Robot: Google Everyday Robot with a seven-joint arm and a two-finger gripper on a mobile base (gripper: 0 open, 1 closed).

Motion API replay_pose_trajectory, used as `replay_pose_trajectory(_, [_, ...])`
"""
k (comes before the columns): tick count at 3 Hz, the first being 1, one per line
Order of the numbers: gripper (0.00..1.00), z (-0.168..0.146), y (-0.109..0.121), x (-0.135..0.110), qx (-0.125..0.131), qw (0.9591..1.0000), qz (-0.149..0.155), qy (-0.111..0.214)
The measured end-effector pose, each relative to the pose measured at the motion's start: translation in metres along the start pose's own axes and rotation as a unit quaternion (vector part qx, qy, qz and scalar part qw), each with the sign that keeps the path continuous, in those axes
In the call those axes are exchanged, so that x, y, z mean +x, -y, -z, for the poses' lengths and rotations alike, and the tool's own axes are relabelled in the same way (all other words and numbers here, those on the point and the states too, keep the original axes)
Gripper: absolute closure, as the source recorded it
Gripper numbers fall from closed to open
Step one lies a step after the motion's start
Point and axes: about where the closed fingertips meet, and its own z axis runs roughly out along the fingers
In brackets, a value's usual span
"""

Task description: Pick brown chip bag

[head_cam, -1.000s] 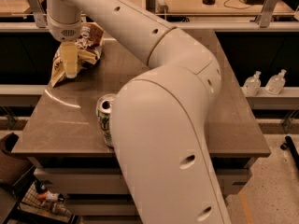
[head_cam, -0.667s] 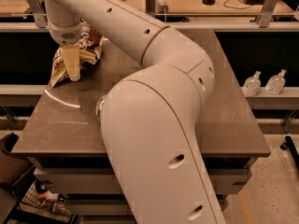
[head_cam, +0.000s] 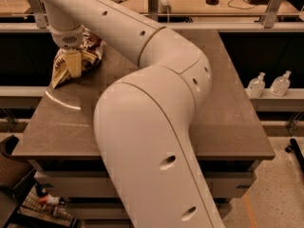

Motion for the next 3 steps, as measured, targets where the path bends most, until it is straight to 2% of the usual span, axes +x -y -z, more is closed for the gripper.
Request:
replay_pose_trajectory(2, [0.88,-0.0037,0.0007,-0.0007,0.0,1.0,0.0,0.001])
replay_pose_trajectory(3, [1.0,-0.0067,0.0013,-0.0012,0.0,1.0,0.001,0.001])
